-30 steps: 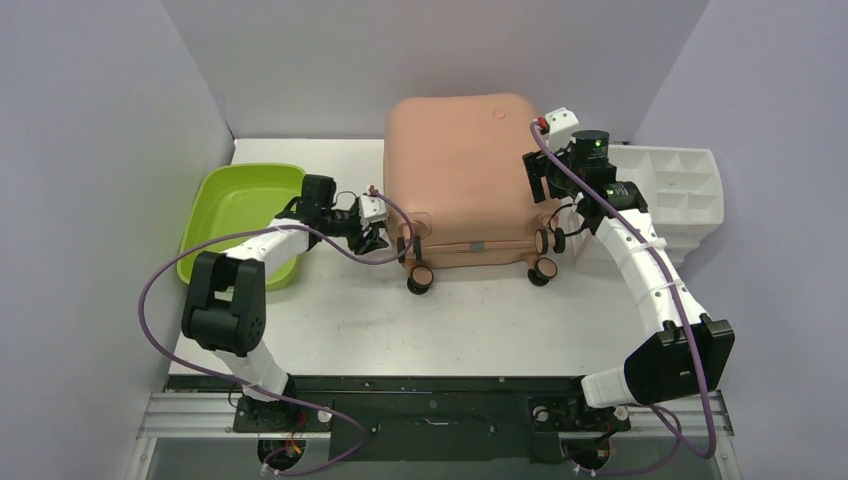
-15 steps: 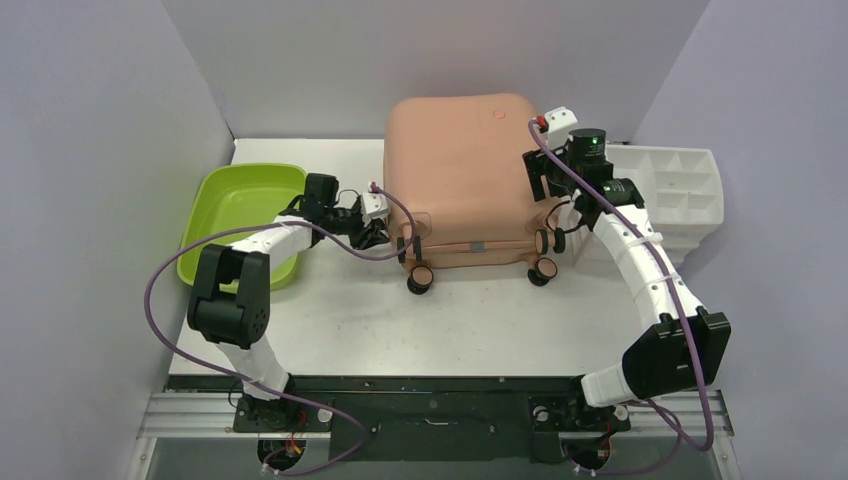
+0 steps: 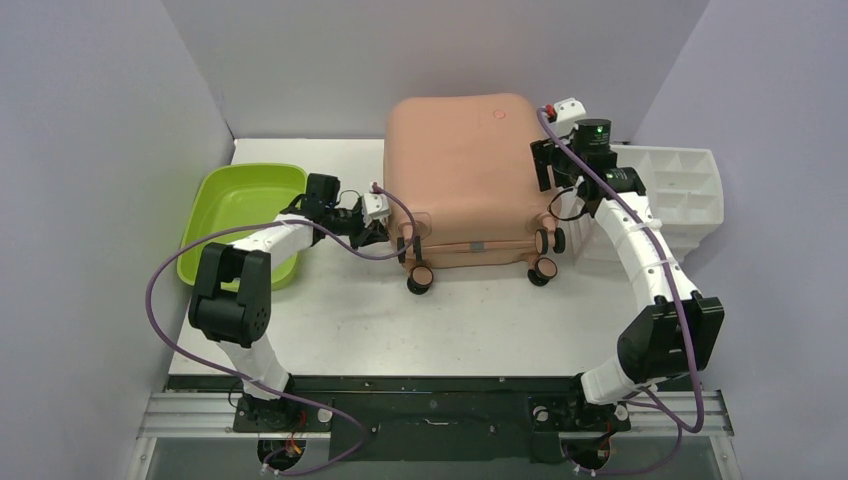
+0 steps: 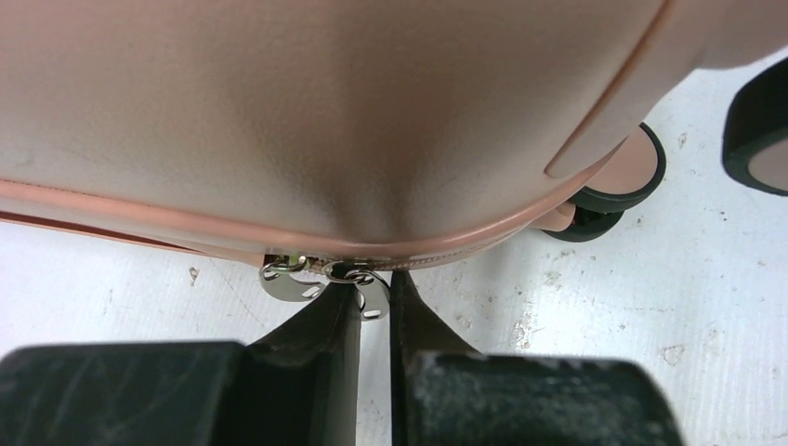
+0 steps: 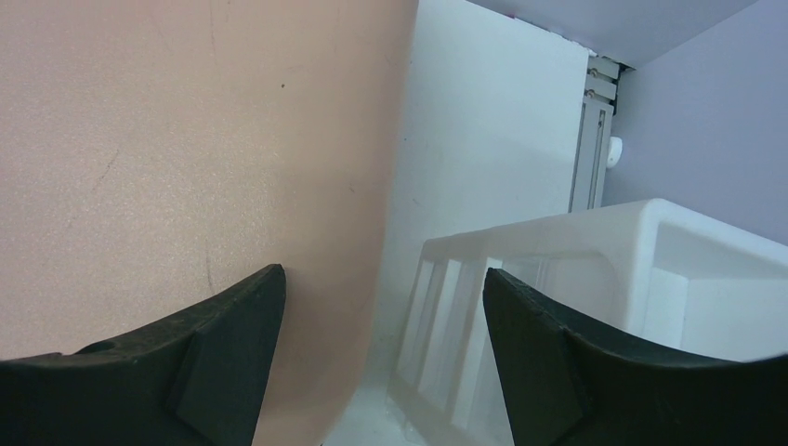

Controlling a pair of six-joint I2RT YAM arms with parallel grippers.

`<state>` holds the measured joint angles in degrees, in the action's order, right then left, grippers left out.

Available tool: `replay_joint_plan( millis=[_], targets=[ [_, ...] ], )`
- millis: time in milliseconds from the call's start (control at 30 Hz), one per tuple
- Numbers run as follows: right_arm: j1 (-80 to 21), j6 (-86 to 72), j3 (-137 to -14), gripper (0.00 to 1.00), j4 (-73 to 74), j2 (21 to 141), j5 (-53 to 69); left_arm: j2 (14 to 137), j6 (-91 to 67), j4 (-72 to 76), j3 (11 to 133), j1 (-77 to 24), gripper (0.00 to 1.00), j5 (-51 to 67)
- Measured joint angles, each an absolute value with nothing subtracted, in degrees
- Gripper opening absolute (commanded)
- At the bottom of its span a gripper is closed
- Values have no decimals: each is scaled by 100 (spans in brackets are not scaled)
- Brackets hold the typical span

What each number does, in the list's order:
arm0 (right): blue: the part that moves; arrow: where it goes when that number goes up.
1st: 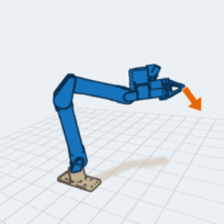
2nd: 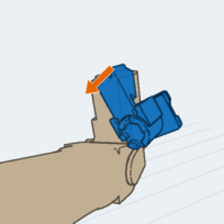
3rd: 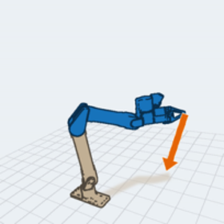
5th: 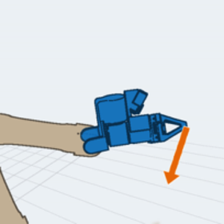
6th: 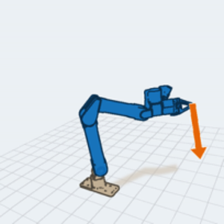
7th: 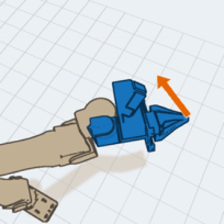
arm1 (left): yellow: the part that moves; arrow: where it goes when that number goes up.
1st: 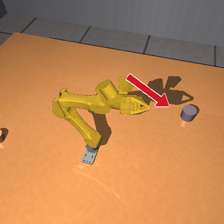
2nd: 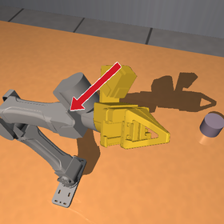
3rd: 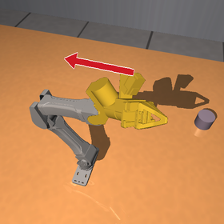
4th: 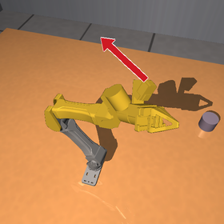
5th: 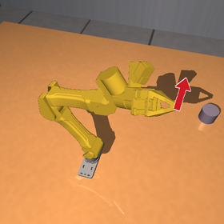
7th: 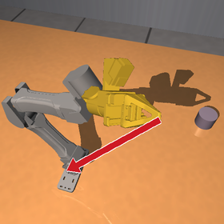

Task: Open, take out, and arrange the luggage
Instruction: Pick up the zipper from the luggage, then unzip the zipper of the luggage.

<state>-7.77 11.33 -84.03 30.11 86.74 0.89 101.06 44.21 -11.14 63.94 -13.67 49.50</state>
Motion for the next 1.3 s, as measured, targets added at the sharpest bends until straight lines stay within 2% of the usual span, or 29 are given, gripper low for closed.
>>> replay_joint_plan(
  millis=[900, 1300],
  targets=[
    [-716, 657, -8772, 72, 2985, 9177, 1258, 9402, 5319, -1490, 5839, -1656, 0, 4707],
    [-714, 440, -8764, 70, 2952, 9262, 1859, 8600, 4353, -980, 5109, -2257, 0, 3774]
  ],
)
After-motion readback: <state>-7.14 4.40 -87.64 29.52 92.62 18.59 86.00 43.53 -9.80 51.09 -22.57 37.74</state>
